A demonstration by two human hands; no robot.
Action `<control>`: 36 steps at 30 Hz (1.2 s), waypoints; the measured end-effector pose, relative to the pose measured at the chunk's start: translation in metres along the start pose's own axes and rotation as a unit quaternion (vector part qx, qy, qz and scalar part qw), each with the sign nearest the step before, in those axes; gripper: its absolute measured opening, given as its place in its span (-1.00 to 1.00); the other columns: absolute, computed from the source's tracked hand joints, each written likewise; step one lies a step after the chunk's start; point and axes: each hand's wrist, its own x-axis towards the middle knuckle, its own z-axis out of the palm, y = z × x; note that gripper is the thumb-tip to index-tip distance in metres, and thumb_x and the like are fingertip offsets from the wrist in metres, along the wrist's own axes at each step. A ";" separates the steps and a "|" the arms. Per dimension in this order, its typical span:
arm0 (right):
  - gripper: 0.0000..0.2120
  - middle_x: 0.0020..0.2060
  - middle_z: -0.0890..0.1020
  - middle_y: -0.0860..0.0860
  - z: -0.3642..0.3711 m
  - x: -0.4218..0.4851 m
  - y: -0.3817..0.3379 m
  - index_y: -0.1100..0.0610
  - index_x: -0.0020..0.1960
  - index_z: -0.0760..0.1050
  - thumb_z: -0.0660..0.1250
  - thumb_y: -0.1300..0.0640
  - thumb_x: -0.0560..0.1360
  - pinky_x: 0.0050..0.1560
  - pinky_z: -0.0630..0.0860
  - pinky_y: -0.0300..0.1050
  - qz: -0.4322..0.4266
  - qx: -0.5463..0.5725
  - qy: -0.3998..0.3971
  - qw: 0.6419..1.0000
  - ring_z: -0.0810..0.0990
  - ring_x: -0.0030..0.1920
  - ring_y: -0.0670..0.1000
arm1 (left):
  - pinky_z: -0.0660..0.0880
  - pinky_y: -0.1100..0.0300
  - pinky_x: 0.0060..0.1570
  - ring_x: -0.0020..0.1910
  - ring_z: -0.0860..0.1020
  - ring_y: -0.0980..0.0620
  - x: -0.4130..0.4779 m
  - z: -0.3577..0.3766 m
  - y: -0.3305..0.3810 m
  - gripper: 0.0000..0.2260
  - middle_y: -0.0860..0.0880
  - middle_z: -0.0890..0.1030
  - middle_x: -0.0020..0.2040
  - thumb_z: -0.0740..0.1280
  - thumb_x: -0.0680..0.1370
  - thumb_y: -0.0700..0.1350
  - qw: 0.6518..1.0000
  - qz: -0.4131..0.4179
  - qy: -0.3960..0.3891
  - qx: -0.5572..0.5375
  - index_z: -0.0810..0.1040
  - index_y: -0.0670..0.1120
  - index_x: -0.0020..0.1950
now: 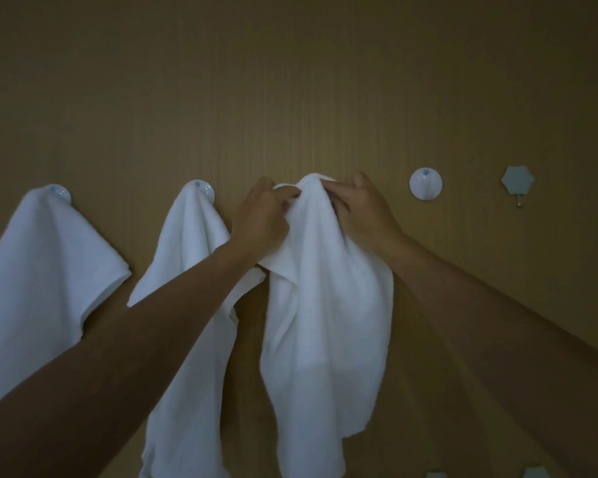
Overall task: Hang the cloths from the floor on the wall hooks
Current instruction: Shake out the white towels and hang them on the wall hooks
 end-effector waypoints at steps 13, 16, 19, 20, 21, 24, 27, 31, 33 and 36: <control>-0.65 0.18 0.43 -0.07 -0.015 -0.008 -0.020 -0.06 0.20 0.58 0.16 -0.18 0.57 0.15 0.20 -0.07 -0.025 -0.226 -0.046 0.973 0.27 0.26 0.02 | 0.32 0.08 0.09 0.16 0.35 -0.07 -0.007 -0.009 0.025 -0.65 -0.09 0.44 0.13 0.18 0.58 0.09 0.989 0.029 -0.029 0.144 0.59 -0.12 0.14; -0.71 -0.09 0.53 0.01 -0.012 -0.004 -0.021 0.07 -0.01 0.59 0.20 -0.10 0.56 -0.02 0.37 -0.03 -0.014 -0.171 -0.068 0.983 0.44 0.01 0.05 | 0.35 0.15 -0.15 -0.08 0.43 -0.02 -0.005 -0.007 0.032 -0.64 -0.09 0.45 -0.06 0.18 0.58 0.09 0.994 0.015 -0.038 0.102 0.56 -0.19 0.01; -0.81 -0.20 0.57 0.08 -0.008 -0.002 -0.017 0.08 -0.18 0.53 0.23 0.04 0.54 -0.25 0.40 -0.02 0.004 -0.079 -0.073 0.994 0.50 -0.23 0.04 | 0.23 0.22 -0.35 -0.14 0.45 -0.02 -0.004 -0.005 0.035 -0.70 -0.05 0.41 -0.26 0.23 0.57 -0.01 0.997 -0.018 -0.069 -0.010 0.39 -0.13 -0.32; -0.82 -0.20 0.54 0.08 -0.007 -0.002 -0.017 -0.03 -0.24 0.47 0.23 0.04 0.54 -0.28 0.35 -0.09 0.005 -0.064 -0.071 0.995 0.46 -0.27 0.00 | 0.21 0.22 -0.35 -0.13 0.43 -0.03 -0.004 -0.007 0.037 -0.67 -0.03 0.38 -0.34 0.25 0.56 -0.08 0.996 -0.024 -0.081 -0.041 0.34 -0.10 -0.39; -0.79 -0.18 0.49 0.06 -0.007 -0.002 -0.016 -0.13 -0.27 0.39 0.22 0.04 0.53 -0.28 0.30 -0.14 0.009 -0.056 -0.067 0.996 0.41 -0.29 -0.05 | 0.19 0.23 -0.36 -0.17 0.39 -0.02 -0.005 -0.008 0.038 -0.65 -0.01 0.34 -0.40 0.26 0.56 -0.13 0.993 -0.031 -0.085 -0.073 0.30 -0.09 -0.43; -0.89 -0.11 0.55 0.01 -0.008 -0.005 -0.020 0.00 -0.01 0.51 0.20 0.08 0.57 -0.25 0.38 -0.17 0.025 -0.034 -0.081 0.996 0.48 -0.19 -0.08 | 0.23 0.26 -0.40 -0.36 0.32 0.06 -0.009 -0.009 0.046 -0.72 0.00 0.36 -0.40 0.28 0.56 -0.15 0.981 -0.075 -0.072 -0.161 0.38 -0.15 -0.35; -0.75 0.03 0.58 -0.01 -0.008 -0.009 -0.025 0.09 0.26 0.42 0.18 0.09 0.61 -0.08 0.48 -0.19 0.049 -0.001 -0.089 0.995 0.56 -0.05 -0.06 | 0.41 0.29 -0.25 -0.17 0.48 0.11 -0.014 -0.006 0.051 -0.74 0.00 0.48 -0.06 0.29 0.58 -0.05 0.967 -0.107 -0.069 -0.220 0.38 -0.17 0.16; -0.67 0.19 0.56 0.03 -0.008 -0.014 -0.026 0.07 0.39 0.32 0.16 0.09 0.63 -0.02 0.47 -0.11 0.034 0.007 -0.079 0.996 0.56 0.04 0.01 | 0.43 0.34 -0.23 -0.05 0.52 0.08 -0.019 -0.004 0.049 -0.51 -0.01 0.48 0.09 0.24 0.61 0.02 0.966 -0.102 -0.073 -0.226 0.18 -0.14 0.44; -0.62 0.26 0.52 0.02 -0.008 -0.014 -0.024 0.05 0.43 0.28 0.16 0.09 0.63 -0.02 0.41 -0.14 0.022 -0.001 -0.083 0.996 0.53 0.08 0.00 | 0.42 0.31 -0.26 -0.12 0.53 0.10 -0.021 -0.001 0.047 -0.48 -0.03 0.51 0.08 0.22 0.61 0.03 0.965 -0.116 -0.096 -0.214 0.14 -0.15 0.48; -0.53 0.33 0.45 0.03 -0.008 -0.013 -0.020 0.02 0.49 0.20 0.19 0.08 0.61 0.09 0.40 -0.12 -0.007 -0.029 -0.088 0.996 0.49 0.22 0.02 | 0.35 0.28 -0.24 -0.07 0.53 0.06 -0.027 0.004 0.045 -0.51 -0.06 0.50 0.07 0.23 0.60 0.01 0.984 -0.083 -0.074 -0.139 0.23 -0.18 0.45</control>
